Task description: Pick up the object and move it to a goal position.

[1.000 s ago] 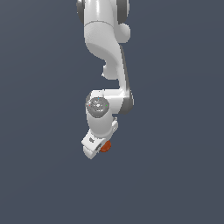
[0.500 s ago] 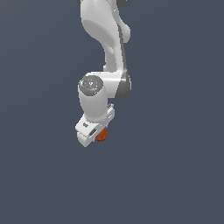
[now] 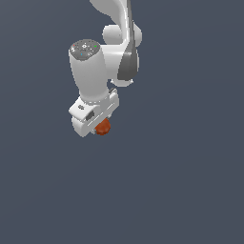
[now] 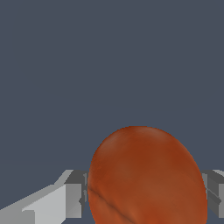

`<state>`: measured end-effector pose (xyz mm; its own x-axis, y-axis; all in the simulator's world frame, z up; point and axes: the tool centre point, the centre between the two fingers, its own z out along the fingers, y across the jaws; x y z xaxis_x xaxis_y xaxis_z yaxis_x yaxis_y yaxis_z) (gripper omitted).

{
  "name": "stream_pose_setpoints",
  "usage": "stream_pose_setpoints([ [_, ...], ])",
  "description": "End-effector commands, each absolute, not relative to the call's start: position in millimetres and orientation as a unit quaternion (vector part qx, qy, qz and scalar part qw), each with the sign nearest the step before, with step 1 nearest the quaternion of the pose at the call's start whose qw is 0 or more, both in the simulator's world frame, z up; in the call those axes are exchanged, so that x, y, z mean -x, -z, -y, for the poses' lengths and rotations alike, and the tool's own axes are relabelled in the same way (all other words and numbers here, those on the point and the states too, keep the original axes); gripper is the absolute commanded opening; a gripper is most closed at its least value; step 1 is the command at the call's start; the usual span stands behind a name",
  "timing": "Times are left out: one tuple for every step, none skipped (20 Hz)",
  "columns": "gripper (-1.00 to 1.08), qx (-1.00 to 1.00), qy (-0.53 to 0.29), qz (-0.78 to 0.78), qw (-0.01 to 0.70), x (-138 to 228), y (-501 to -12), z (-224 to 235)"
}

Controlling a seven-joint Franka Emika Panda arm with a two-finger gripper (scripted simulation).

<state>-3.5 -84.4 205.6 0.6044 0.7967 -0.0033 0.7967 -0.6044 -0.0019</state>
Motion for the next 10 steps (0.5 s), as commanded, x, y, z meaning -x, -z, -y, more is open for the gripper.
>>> stream_pose_setpoints([
  [-1.00, 0.896, -0.001, 0.445, 0.000, 15.6, -230.1, 91.1],
  [-1.00, 0.896, -0.001, 0.445, 0.000, 20.6, -239.6, 93.8],
  [-1.00, 0.896, -0.001, 0.445, 0.000, 25.6, -249.3, 96.5],
  [-1.00, 0.896, 0.000, 0.445, 0.000, 30.7, -259.3, 99.4],
  [-1.00, 0.896, 0.000, 0.445, 0.000, 35.9, -269.4, 102.2],
  [-1.00, 0.896, 0.000, 0.445, 0.000, 41.2, -279.8, 105.2],
  [-1.00, 0.896, 0.000, 0.445, 0.000, 46.5, -290.4, 108.2],
  [-1.00, 0.896, 0.000, 0.445, 0.000, 52.0, -301.1, 111.3],
  [-1.00, 0.896, 0.000, 0.445, 0.000, 57.4, -311.8, 114.3],
  [-1.00, 0.895, 0.000, 0.445, 0.000, 62.8, -322.6, 117.4],
])
